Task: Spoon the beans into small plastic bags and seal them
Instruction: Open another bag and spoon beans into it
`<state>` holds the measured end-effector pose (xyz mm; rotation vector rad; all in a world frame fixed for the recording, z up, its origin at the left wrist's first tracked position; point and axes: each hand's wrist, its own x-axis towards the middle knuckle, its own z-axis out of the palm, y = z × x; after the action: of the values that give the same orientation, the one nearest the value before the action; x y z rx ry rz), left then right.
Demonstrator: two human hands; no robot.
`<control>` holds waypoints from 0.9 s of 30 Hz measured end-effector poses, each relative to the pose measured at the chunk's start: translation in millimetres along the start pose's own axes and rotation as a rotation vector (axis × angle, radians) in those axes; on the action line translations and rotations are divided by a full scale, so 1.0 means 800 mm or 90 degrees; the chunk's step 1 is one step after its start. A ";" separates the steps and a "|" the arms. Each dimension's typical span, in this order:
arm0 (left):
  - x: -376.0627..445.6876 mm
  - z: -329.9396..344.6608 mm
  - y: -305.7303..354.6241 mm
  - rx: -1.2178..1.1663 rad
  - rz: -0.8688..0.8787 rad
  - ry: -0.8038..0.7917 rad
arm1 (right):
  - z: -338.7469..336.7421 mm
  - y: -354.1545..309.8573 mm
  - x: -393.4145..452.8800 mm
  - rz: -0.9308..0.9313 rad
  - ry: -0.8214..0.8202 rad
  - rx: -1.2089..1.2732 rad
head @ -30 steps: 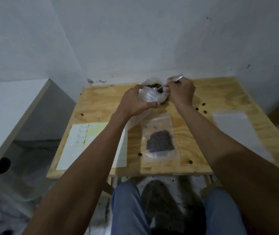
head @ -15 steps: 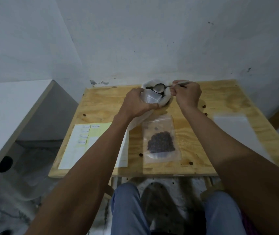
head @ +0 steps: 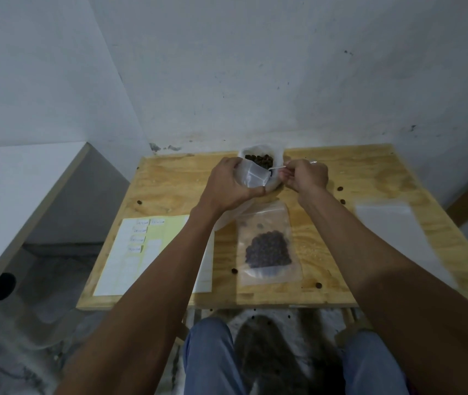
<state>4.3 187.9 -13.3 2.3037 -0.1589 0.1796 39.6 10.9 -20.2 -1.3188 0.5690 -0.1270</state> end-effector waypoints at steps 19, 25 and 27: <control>-0.008 -0.011 0.011 0.089 -0.002 0.031 | -0.012 -0.043 -0.028 -0.157 -0.149 -0.111; -0.007 -0.011 0.010 0.079 -0.004 0.039 | -0.011 -0.041 -0.024 -0.218 -0.033 -0.073; -0.003 -0.011 0.007 0.083 -0.004 0.038 | -0.009 -0.032 -0.017 -0.215 0.016 -0.083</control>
<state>0.0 190.4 -3.9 2.4252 -0.1122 0.2626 30.7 3.5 6.9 -1.5346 0.3769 -0.3895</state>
